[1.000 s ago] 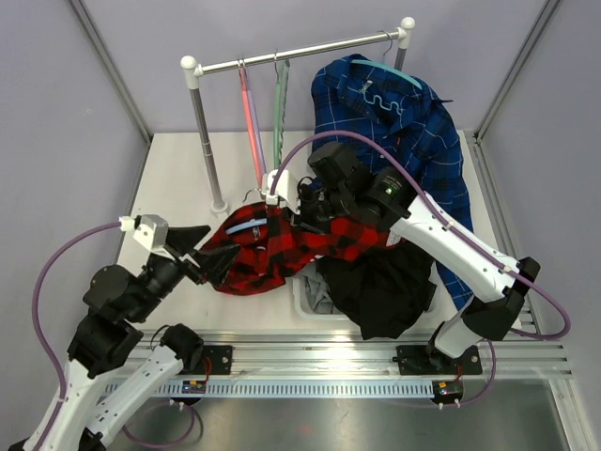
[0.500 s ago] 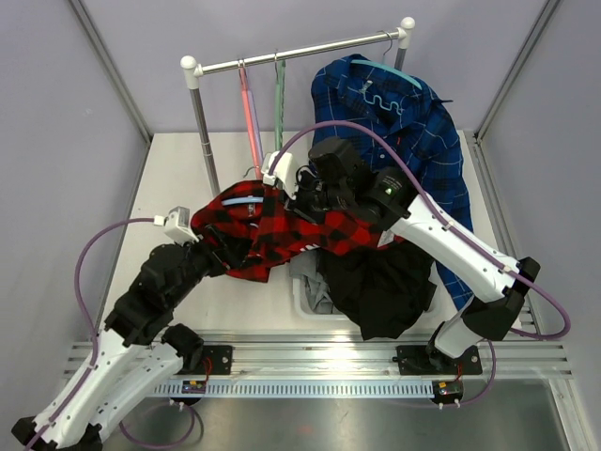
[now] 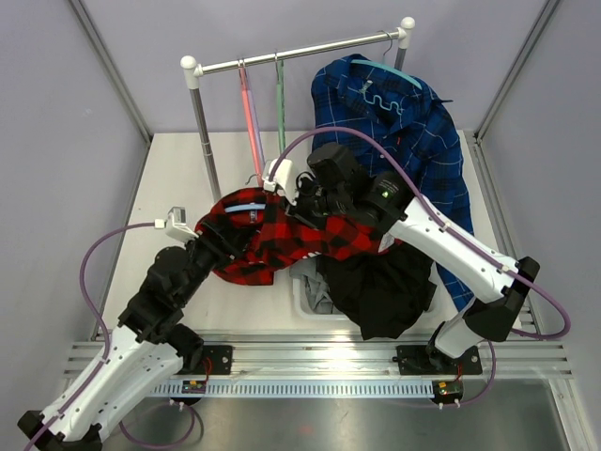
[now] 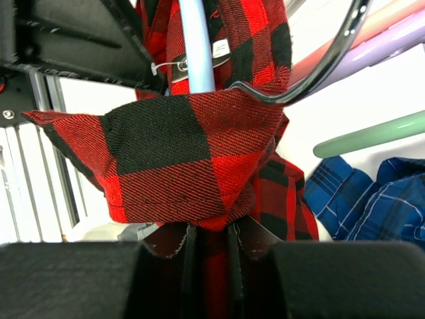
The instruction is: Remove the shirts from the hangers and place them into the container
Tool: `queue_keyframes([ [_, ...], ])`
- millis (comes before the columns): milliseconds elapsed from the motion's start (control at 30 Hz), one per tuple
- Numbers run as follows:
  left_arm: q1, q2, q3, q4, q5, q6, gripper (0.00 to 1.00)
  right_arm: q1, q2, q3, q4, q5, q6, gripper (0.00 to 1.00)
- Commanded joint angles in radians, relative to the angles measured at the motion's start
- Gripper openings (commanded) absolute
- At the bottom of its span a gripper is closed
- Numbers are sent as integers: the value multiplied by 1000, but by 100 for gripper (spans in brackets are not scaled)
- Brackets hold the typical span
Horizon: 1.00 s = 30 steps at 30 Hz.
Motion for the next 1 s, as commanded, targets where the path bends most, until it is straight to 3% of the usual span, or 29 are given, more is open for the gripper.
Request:
queue_keyframes([
  [0,0,-13,-16,93,-103,-20,65,-3,-65,21,70,-49,8,0],
  [167,1,16,-13,95,-129,9,18,-3,-85,26,50,-52,-9,0],
  [333,3,-33,48,-41,-233,122,8,-41,-111,23,41,40,-67,0],
  [367,3,-50,86,-77,-291,167,0,-52,-115,24,36,48,-81,0],
  [600,3,-84,275,-399,-544,422,0,-102,-144,58,-37,83,-230,0],
  [700,3,-36,307,-462,-621,509,0,-107,-146,84,-96,16,-279,0],
  [967,3,93,297,-448,-699,612,0,-115,-164,168,-192,-155,-350,0],
])
